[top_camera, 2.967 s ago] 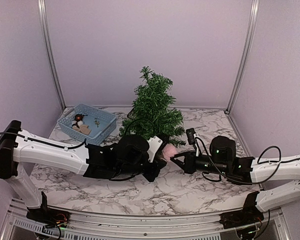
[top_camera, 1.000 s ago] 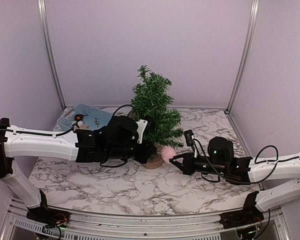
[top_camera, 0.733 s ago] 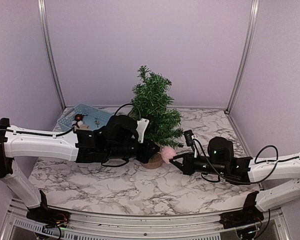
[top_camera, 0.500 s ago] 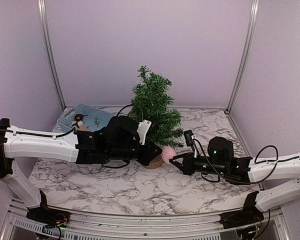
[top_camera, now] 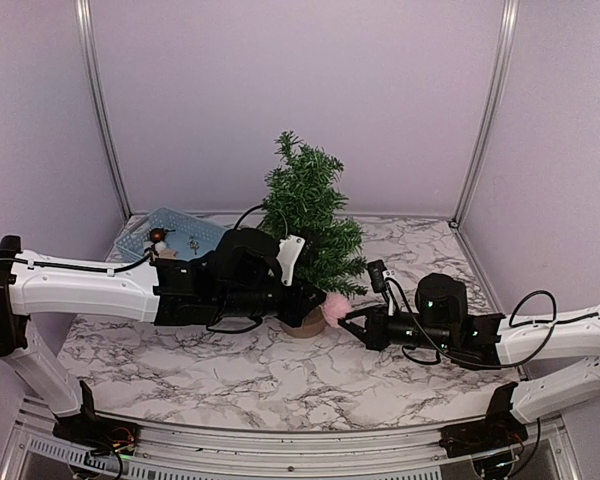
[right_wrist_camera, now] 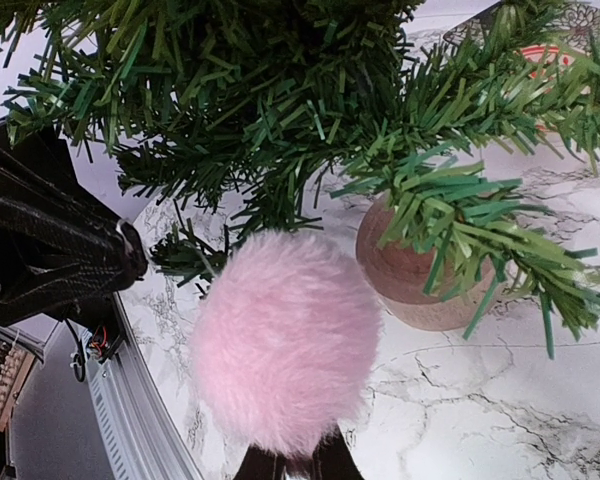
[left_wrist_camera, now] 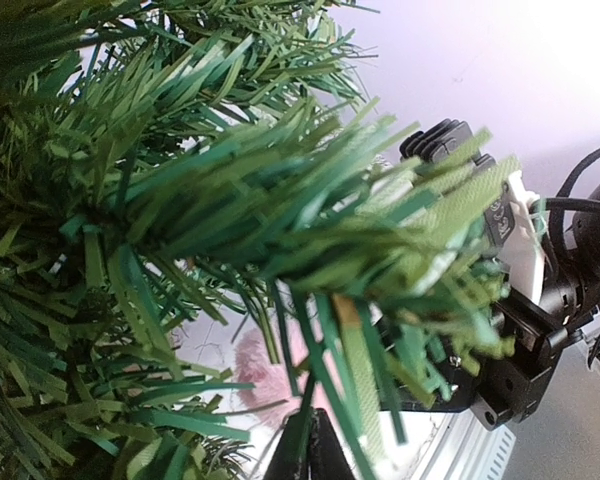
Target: Decorate the small christmas tree
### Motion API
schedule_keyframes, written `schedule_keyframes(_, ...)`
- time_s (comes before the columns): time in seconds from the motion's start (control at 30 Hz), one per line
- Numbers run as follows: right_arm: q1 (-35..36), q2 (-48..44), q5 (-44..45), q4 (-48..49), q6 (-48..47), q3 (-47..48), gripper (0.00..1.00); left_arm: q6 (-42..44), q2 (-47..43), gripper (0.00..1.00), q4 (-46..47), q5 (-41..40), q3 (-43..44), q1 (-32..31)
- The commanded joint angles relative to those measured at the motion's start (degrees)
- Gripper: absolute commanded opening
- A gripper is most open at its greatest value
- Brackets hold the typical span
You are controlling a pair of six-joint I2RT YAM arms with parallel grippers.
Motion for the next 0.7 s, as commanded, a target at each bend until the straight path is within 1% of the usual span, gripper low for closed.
schedule_keyframes(0.0,-0.31,0.04,-0.27,1.38,-0.98,1.37,0.0,1.68,1.02,0.0,0.31,-1.21,1.74,-0.13)
schedule_keyframes(0.27,-0.31,0.05,-0.23,1.09,-1.05,1.45,0.0,1.9,1.75,0.0,-1.2,-3.18,1.86,0.34)
schedule_keyframes(0.67,-0.34,-0.12,-0.1,0.64,-0.98,1.42,0.0,0.07,-1.19,0.0,-1.18,-4.67,-0.89,0.78)
